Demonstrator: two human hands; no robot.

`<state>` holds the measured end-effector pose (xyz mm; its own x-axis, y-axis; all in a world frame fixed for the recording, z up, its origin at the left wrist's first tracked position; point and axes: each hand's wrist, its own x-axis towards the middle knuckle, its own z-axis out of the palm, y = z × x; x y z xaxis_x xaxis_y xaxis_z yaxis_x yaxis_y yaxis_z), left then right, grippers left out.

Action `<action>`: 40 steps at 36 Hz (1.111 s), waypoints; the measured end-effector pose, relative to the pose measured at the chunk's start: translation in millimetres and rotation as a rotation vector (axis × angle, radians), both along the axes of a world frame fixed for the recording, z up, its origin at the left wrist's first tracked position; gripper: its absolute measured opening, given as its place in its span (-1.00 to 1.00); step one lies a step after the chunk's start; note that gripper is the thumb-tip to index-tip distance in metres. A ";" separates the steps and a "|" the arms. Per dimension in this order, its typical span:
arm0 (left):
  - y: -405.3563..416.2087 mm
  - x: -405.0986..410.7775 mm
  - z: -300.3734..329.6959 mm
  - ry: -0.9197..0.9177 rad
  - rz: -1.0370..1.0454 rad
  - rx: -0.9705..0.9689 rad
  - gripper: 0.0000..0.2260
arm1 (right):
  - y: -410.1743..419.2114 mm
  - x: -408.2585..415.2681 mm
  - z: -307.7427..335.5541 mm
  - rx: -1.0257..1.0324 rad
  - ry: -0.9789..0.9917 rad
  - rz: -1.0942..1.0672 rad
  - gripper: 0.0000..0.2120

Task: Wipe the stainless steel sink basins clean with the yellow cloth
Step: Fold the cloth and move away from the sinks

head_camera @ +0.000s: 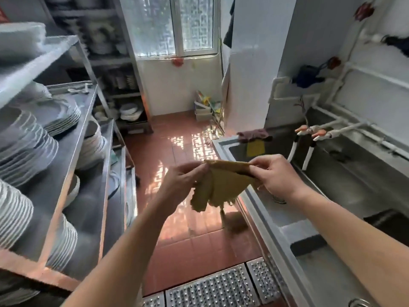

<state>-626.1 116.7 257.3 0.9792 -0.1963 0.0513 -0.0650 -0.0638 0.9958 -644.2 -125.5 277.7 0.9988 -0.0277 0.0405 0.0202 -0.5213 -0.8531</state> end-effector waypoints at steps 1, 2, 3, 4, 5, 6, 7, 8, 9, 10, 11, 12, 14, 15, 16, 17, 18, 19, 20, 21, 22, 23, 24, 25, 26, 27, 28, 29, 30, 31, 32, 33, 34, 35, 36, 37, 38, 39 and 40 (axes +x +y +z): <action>1.0 19.0 1.9 -0.001 -0.011 0.002 -0.87 | 1.1 15.1 0.6 0.002 0.005 -0.026 -0.91; 0.4 36.9 3.2 -0.002 -0.021 0.002 -0.87 | 1.5 29.4 0.4 0.013 0.022 -0.047 -0.92; -0.5 54.5 4.0 -0.006 -0.026 0.007 -0.87 | 1.7 43.6 -0.8 0.032 0.047 -0.064 -0.92; -1.9 72.6 3.4 -0.003 -0.025 0.014 -0.87 | 2.7 57.1 -2.1 0.045 0.076 -0.077 -0.91; -3.3 90.6 2.4 0.001 -0.024 0.026 -0.88 | 4.2 70.6 -3.2 0.056 0.101 -0.087 -0.91; -5.0 107.5 0.7 0.007 -0.038 0.033 -0.89 | 5.0 83.7 -5.0 0.072 0.121 -0.101 -0.92; -7.8 131.8 -3.4 0.009 -0.061 0.042 -0.89 | 4.5 104.3 -8.9 0.109 0.140 -0.125 -0.92; -9.6 147.3 -5.6 0.012 -0.077 0.047 -0.88 | 4.6 117.7 -11.3 0.171 0.159 -0.148 -0.92; -10.4 156.6 -6.8 0.020 -0.078 0.050 -0.88 | 5.4 125.2 -11.8 0.253 0.182 -0.157 -0.92; -12.2 171.4 -9.7 0.029 -0.081 0.039 -0.88 | 3.8 139.6 -15.1 0.343 0.202 -0.159 -0.92; -15.5 189.4 -13.2 0.034 -0.090 0.028 -0.88 | 1.1 157.2 -18.8 0.432 0.220 -0.162 -0.92; -18.8 206.7 -17.6 0.042 -0.099 0.023 -0.87 | -2.7 174.2 -23.6 0.507 0.232 -0.159 -0.93; -25.0 242.1 -27.7 0.061 -0.112 0.036 -0.86 | -13.3 207.3 -34.8 0.622 0.248 -0.122 -0.89; -28.8 259.7 -33.2 0.072 -0.113 0.043 -0.85 | -20.4 222.9 -40.0 0.672 0.257 -0.080 -0.84; -34.8 283.3 -41.1 0.092 -0.107 0.045 -0.85 | -31.0 243.8 -47.4 0.714 0.271 -0.024 -0.79; -36.9 296.5 -47.7 0.116 -0.094 0.045 -0.85 | -36.9 254.4 -52.1 0.724 0.284 0.038 -0.73; -39.3 308.0 -52.6 0.138 -0.086 0.046 -0.84 | -41.9 263.6 -56.3 0.700 0.287 0.087 -0.70; -45.0 325.0 -58.6 0.162 -0.092 0.051 -0.84 | -49.5 276.8 -62.0 0.654 0.287 0.103 -0.69; -51.3 341.8 -65.3 0.183 -0.105 0.063 -0.83 | -57.4 290.1 -69.9 0.597 0.283 0.093 -0.68; -57.5 358.4 -72.5 0.200 -0.119 0.077 -0.83 | -64.2 302.9 -76.5 0.548 0.278 0.083 -0.68; -63.9 374.9 -78.9 0.215 -0.134 0.090 -0.83 | -70.1 315.9 -83.2 0.510 0.280 0.085 -0.66; -70.6 390.7 -84.3 0.232 -0.149 0.096 -0.82 | -74.4 327.7 -87.1 0.487 0.291 0.098 -0.62; -77.2 405.8 -89.5 0.250 -0.162 0.106 -0.82 | -78.3 338.2 -90.9 0.464 0.306 0.115 -0.59; -83.9 419.9 -94.7 0.268 -0.173 0.118 -0.82 | -81.7 347.2 -94.2 0.440 0.311 0.123 -0.58; -90.1 432.1 -98.8 0.284 -0.185 0.126 -0.82 | -83.8 355.6 -98.2 0.419 0.299 0.111 -0.61; -95.8 443.0 -103.2 0.300 -0.197 0.129 -0.82 | -85.0 362.8 -103.0 0.409 0.273 0.072 -0.66; -102.1 454.3 -107.0 0.310 -0.214 0.131 -0.83 | -87.3 370.6 -110.0 0.417 0.244 0.001 -0.73; -108.1 465.1 -110.7 0.312 -0.239 0.130 -0.84 | -89.7 377.6 -116.9 0.443 0.216 -0.082 -0.77; -114.3 476.2 -113.5 0.309 -0.276 0.132 -0.85 | -92.5 384.7 -123.8 0.472 0.195 -0.159 -0.78; -120.8 488.5 -117.6 0.309 -0.313 0.137 -0.84 | -95.9 392.3 -130.9 0.494 0.183 -0.220 -0.79; -127.2 500.3 -121.5 0.309 -0.349 0.145 -0.83 | -99.6 399.3 -138.8 0.498 0.173 -0.264 -0.80; -133.3 512.1 -125.6 0.308 -0.382 0.154 -0.83 | -103.4 405.8 -146.2 0.494 0.163 -0.298 -0.82; -139.4 524.0 -128.4 0.309 -0.412 0.170 -0.83 | -107.0 411.7 -153.0 0.489 0.150 -0.337 -0.84; -145.5 535.7 -131.8 0.312 -0.439 0.184 -0.83 | -110.0 417.0 -159.5 0.496 0.131 -0.384 -0.86; -151.6 547.2 -135.2 0.313 -0.464 0.197 -0.84 | -111.9 422.3 -166.1 0.510 0.111 -0.436 -0.87; -158.1 559.0 -139.0 0.313 -0.491 0.208 -0.84 | -113.5 427.9 -172.0 0.522 0.095 -0.487 -0.88; -165.4 570.4 -141.6 0.315 -0.523 0.219 -0.84 | -114.7 434.1 -177.8 0.524 0.083 -0.531 -0.89; -172.2 581.5 -145.3 0.321 -0.561 0.230 -0.85 | -115.7 440.4 -182.0 0.524 0.077 -0.570 -0.89; -179.4 592.2 -147.2 0.329 -0.603 0.239 -0.85 | -116.3 446.8 -184.5 0.525 0.073 -0.607 -0.88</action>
